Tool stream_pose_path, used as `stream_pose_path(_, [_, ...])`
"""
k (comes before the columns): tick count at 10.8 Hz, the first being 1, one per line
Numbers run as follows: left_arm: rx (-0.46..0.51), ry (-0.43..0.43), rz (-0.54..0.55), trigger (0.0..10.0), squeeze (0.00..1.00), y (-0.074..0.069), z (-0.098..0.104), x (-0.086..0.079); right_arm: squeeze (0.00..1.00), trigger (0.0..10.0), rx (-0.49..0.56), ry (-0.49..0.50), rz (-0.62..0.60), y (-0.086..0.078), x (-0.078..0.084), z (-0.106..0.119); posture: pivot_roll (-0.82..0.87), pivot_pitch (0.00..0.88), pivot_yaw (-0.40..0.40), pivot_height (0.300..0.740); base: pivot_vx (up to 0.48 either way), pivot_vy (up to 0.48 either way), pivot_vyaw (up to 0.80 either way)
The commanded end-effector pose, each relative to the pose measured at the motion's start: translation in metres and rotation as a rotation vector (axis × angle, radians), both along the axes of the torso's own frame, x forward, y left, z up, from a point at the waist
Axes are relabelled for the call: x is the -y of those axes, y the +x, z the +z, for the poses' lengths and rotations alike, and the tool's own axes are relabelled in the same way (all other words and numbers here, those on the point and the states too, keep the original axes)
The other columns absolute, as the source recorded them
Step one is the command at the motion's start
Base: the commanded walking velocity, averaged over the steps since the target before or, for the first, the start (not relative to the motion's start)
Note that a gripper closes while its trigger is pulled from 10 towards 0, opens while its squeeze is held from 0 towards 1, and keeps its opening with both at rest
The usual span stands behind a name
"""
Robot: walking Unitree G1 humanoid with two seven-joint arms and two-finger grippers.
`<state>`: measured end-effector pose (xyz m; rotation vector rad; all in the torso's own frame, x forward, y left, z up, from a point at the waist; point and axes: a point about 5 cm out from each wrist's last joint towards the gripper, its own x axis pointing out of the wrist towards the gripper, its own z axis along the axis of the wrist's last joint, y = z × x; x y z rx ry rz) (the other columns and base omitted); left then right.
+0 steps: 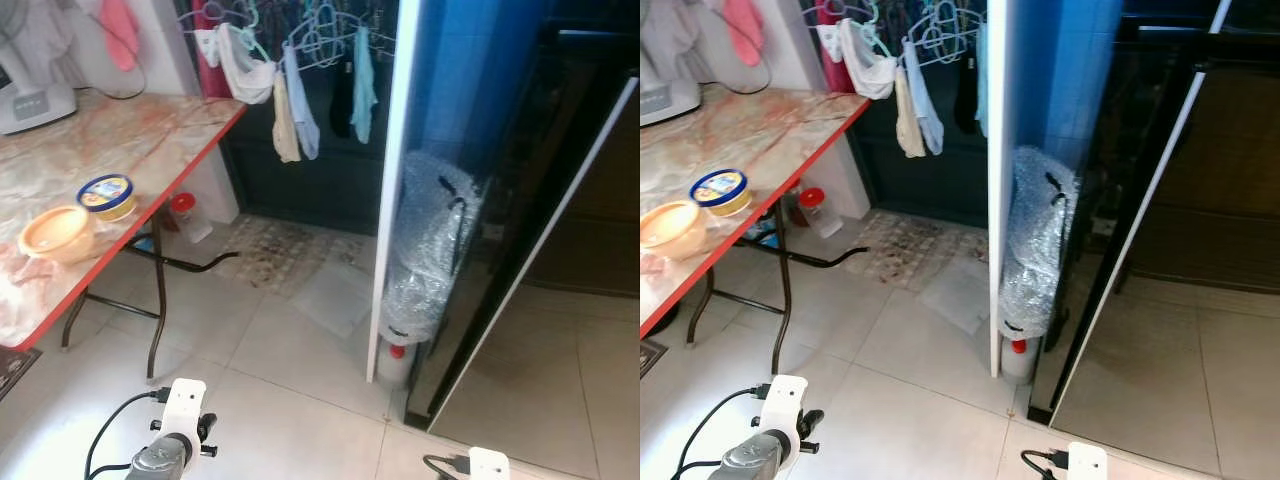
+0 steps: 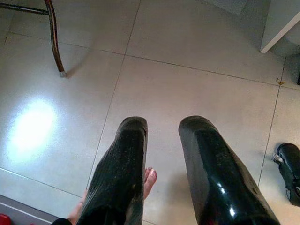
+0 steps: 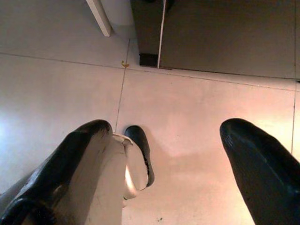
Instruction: Restocking fridge
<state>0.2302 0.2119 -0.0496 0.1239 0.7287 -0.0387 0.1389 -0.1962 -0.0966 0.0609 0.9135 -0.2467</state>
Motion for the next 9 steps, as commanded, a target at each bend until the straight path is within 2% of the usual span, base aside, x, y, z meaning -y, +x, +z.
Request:
stream_pose_path(1, [-0.023, 0.014, 0.019, 10.0, 0.0, -0.006, -0.003, -0.006, 0.0, 10.0, -0.015, 0.035, 0.004, -0.004, -0.013, -0.003, -0.2, 0.038, 0.124, 0.74, 0.0, 0.0, 0.0])
stream_pose_path(3, [-0.037, 0.02, 0.024, 10.0, 0.0, -0.008, -0.004, -0.007, 0.0, 10.0, -0.025, 0.017, 0.011, -0.002, -0.013, -0.003, -0.21, 0.039, 0.123, 0.74, 0.0, 0.0, 0.0])
stream_pose_path(4, [-0.05, 0.019, 0.038, 10.0, 0.0, -0.01, -0.006, -0.008, 0.0, 10.0, -0.017, 0.031, -0.036, -0.003, -0.01, -0.003, -0.2, 0.039, 0.121, 0.74, 0.0, 0.0, 0.0])
stream_pose_path(5, [-0.057, 0.022, 0.042, 10.0, 0.0, -0.012, -0.007, -0.009, 0.0, 10.0, 0.049, 0.062, -0.173, 0.002, 0.002, 0.001, -0.2, 0.04, 0.124, 0.74, 0.0, 0.0, 0.0])
stream_pose_path(6, [-0.066, 0.025, 0.041, 10.0, 0.0, -0.015, -0.008, -0.011, 0.0, 10.0, 0.155, -0.008, -0.204, 0.017, 0.021, 0.013, -0.21, 0.04, 0.125, 0.74, 0.0, 0.0, 0.0])
stream_pose_path(8, [-0.079, 0.028, 0.046, 10.0, 0.0, -0.018, -0.01, -0.013, 0.0, 10.0, 0.211, -0.034, -0.114, 0.037, 0.025, 0.024, -0.21, 0.037, 0.121, 0.74, 0.0, 0.0, 0.0])
stream_pose_path(9, [-0.085, 0.027, 0.048, 10.0, 0.0, -0.019, -0.011, -0.012, 0.0, 10.0, 0.213, -0.04, -0.058, 0.045, 0.021, 0.026, -0.2, 0.037, 0.121, 0.74, 0.0, 0.0, 0.0])
